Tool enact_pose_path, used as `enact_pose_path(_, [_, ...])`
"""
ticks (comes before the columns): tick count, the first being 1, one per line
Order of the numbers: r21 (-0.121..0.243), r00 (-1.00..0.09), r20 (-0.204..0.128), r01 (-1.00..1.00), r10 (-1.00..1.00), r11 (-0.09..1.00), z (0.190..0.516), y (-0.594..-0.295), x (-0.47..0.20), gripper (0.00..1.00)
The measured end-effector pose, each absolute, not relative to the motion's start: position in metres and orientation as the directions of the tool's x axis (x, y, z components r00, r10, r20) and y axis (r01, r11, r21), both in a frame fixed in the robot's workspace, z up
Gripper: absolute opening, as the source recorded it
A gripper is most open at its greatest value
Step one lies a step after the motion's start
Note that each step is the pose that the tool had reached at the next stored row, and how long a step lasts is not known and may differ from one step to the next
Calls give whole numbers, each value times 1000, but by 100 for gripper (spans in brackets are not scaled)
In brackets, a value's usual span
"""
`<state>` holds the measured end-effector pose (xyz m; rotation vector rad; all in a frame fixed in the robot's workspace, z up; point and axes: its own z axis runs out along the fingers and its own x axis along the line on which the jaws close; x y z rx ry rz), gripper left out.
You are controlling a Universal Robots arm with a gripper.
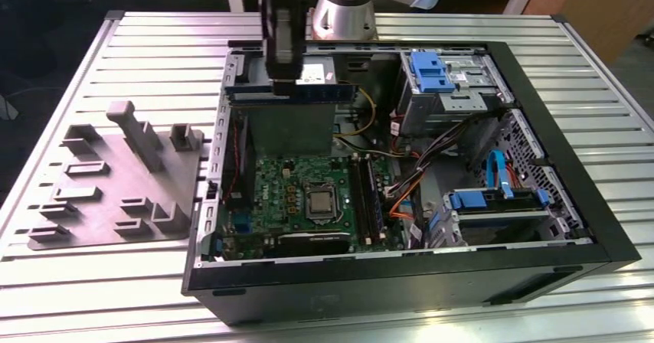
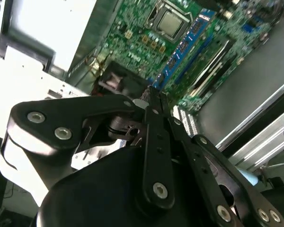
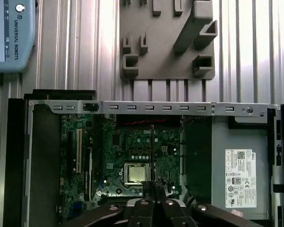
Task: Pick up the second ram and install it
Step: 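Pick up the second ram and move it above second insertion slot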
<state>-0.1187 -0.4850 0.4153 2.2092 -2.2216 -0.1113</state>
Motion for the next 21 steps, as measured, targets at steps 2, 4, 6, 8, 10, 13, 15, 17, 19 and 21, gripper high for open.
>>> enact_pose_path(2, [55,-7,-45,-998,-999,4,415,-485,-111,12])
enact_pose_path(4, [56,-7,-45,-998,-999,4,415,-485,-104,12])
enact_pose_path(6, [56,-7,-45,-998,-999,4,415,-485,-96,12])
enact_pose_path(8, [56,-7,-45,-998,-999,4,415,-485,-89,12])
enact_pose_path(10, [57,-7,-45,-998,-999,4,415,-486,-81,12])
enact_pose_path(13, [57,-7,-45,-998,-999,4,415,-486,-71,12])
enact_pose_path(15, [57,-7,-45,-998,-999,4,415,-486,-70,12])
enact_pose_path(17, [57,-7,-45,-998,-999,4,415,-486,-70,12])
enact_pose_path(19, [57,-7,-46,-998,-999,4,414,-486,-70,12])
enact_pose_path(21, [57,-7,-45,-998,-999,4,411,-486,-70,12])
